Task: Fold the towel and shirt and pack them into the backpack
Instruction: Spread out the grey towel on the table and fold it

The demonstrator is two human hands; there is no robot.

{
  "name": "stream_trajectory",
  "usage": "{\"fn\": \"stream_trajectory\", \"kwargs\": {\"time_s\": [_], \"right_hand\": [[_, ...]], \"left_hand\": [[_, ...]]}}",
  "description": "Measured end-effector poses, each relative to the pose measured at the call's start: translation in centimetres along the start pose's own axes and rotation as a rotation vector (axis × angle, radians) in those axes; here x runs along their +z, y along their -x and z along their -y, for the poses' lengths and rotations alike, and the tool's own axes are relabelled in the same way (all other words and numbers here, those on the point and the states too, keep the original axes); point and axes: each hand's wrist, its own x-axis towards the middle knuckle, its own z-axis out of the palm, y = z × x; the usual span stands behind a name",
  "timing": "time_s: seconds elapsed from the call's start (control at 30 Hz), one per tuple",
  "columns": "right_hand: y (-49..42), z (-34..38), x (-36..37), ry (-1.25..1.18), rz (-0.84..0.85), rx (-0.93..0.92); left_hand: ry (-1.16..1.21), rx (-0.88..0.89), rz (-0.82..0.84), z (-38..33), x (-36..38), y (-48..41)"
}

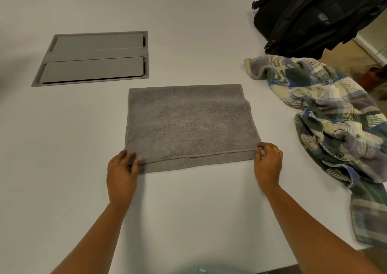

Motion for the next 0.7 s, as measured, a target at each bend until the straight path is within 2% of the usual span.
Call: {"fn": "stream_trajectory", "kwargs": {"time_s": [0.07,0.17,0.3,0.47,0.6,0.7], "right_hand": [[-0.3,0.1,-0.3,-0.035,-0.016,0.06],[-1.2,0.6,-0.4,-0.115,-0.018,0.186],[-1.9,1.6,-0.6,-0.222,-0.014,0.375],[-1.8,3.1,-1.5,-0.316,-0.019,0.408],[-1.9,3.7,-2.5,-0.416,-0.069,0.44],[-1.7,3.6,-3.1,-0.462,-0.122,0.416]], "left_hand": [[0.121,-0.059,-0.08,-0.5,-0.5,0.1],[0.265,-0.267,-0.133,-1.4,-1.1,-0.5],[0.29,-0.379,-0.14,-1.9,-1.8,-1.4],[0.328,-0.43,-0.166,-2.4,-2.4,-1.8],[0.517,-0.541,-0.186,-2.8,-3.2,-2.3],[0.603,-0.548,-0.194,-3.1,-4.0,-2.1]]}}
